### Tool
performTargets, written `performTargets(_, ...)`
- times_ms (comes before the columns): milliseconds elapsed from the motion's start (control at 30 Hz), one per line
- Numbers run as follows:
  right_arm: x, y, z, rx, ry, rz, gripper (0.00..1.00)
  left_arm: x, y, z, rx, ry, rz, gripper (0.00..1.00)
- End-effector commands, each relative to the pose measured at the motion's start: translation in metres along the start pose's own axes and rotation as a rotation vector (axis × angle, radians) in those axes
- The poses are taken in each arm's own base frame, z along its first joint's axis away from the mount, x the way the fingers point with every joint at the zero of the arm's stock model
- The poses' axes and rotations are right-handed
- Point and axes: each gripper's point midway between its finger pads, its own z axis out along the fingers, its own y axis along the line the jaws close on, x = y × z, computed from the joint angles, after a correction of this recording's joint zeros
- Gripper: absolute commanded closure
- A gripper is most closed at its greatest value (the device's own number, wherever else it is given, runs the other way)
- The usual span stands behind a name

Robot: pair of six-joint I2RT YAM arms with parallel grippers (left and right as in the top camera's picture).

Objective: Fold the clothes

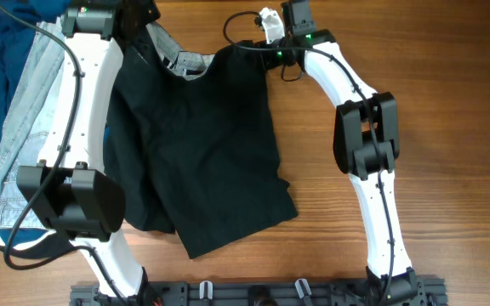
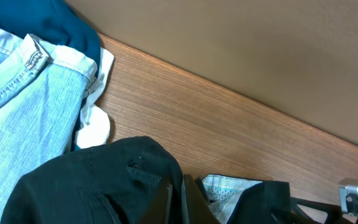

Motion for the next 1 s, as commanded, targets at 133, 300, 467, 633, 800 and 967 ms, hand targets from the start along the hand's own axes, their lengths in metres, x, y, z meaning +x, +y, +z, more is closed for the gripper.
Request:
performTargets(133,0.012,0.036,0.038,-0.101,-0.007,-0.054,0.57,-0.005,-0.001,-0.001,0.002,-0.018,-0.037,0.96)
performTargets(300,0.001,0.041,0.031,-0.074,-0.014,-0.008,0.96,-0.007,0.001,-0.001,-0.007,-0.027,-0.055,0.96)
performTargets(467,-0.053,0.016,-0.071,-0.015,-0.083,0.058,0.96,-0.021,0.001,-0.014,-0.006,-0.084,-0.064,0.96)
performTargets(633,-0.086,0.024,-0.238,0.046,-0.149,0.086,0.96,-0.049,-0.005,-0.080,0.058,-0.187,-0.082,0.96)
performTargets(800,-0.088,0.060,-0.432,0.210,-0.343,0.087,0.96,-0.072,-0.019,-0.199,0.190,-0.355,-0.088,0.96)
performTargets(967,-0.046,0.120,-0.556,0.368,-0.485,0.073,0.96,-0.061,-0.028,-0.313,0.345,-0.469,-0.070,0.96)
